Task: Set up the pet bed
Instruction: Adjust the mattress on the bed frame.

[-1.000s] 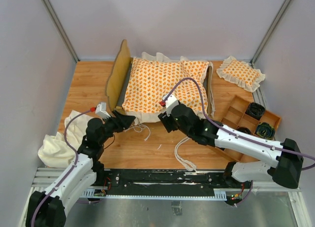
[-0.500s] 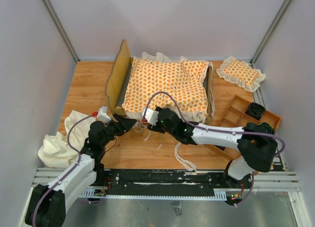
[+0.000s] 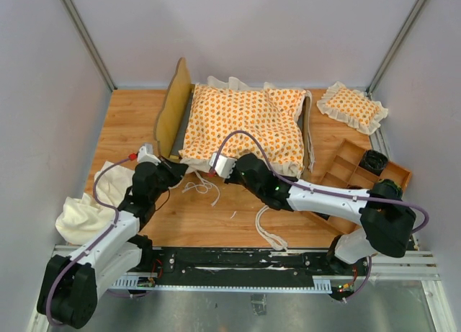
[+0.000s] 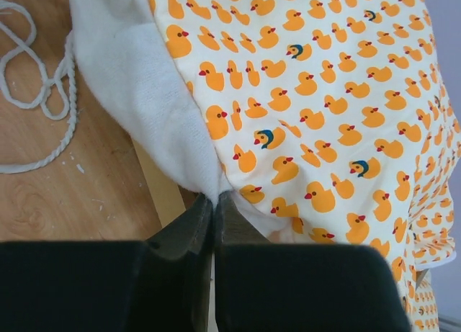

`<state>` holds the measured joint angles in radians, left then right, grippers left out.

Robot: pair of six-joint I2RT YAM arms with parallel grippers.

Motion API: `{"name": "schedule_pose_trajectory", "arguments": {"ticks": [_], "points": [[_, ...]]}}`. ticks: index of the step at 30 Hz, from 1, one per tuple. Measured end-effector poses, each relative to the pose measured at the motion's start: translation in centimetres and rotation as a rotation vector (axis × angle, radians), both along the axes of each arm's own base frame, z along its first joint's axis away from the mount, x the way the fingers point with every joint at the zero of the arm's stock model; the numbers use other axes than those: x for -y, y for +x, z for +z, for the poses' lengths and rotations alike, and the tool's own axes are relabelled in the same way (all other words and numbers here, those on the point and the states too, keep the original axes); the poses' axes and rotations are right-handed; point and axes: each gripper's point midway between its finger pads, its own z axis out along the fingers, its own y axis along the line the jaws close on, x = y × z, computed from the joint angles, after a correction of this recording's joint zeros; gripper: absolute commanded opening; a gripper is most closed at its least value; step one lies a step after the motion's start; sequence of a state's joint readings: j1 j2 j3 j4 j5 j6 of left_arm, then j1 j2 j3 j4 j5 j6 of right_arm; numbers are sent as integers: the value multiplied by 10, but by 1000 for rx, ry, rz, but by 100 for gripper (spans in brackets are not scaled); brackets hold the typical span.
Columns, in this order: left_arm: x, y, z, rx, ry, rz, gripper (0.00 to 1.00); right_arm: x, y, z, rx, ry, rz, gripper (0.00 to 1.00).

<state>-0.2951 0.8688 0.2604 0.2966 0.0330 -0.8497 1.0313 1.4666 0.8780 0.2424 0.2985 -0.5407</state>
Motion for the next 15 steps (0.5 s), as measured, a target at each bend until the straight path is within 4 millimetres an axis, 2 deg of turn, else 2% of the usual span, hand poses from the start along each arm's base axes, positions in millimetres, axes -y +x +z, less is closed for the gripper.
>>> {"name": "schedule_pose_trajectory", "arguments": {"ticks": [4,8,9,12,15], "points": [[-26,10,7,9,97,126,0,-2,-11,-14,-71,-18,40,0],[-47,13,-1,-29,184,221,0,-15,-21,-21,-196,18,106,1],[-50,13,-4,-41,201,236,0,-19,-21,-18,-233,56,118,4],[-56,12,-13,-69,235,261,0,-23,-17,-7,-306,150,120,27],[-64,12,-17,-75,256,293,0,-11,-17,-3,-358,178,85,46]]}}
